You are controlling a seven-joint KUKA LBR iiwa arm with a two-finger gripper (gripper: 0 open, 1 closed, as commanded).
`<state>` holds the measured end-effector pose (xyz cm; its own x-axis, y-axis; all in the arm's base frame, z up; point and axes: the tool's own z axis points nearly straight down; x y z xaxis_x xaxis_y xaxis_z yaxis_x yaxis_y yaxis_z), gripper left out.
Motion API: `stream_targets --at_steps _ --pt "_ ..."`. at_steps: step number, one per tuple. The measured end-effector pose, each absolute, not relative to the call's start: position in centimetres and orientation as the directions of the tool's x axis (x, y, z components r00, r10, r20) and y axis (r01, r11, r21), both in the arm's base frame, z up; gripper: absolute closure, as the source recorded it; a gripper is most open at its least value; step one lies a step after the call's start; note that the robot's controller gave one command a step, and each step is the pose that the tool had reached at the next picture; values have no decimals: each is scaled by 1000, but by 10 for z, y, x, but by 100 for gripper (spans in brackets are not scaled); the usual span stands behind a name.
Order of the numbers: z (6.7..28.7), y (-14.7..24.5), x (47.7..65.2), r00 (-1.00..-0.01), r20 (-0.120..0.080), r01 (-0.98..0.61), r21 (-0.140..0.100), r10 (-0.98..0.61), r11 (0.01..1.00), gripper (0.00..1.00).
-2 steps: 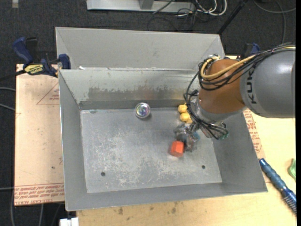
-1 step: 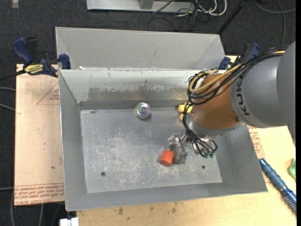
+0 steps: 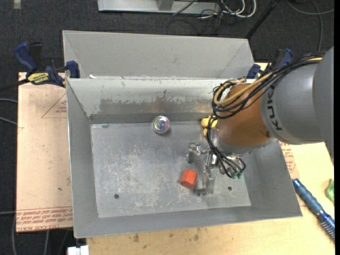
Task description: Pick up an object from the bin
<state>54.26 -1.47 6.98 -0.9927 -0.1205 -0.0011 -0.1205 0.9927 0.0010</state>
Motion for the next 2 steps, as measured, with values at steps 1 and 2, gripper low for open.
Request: stream_targets --at_steps 1,2 --pt "70 -5 527 -989 0 -151 1 -151 989 0" --pt "70 -5 528 -988 -2 -153 0 -153 988 100"
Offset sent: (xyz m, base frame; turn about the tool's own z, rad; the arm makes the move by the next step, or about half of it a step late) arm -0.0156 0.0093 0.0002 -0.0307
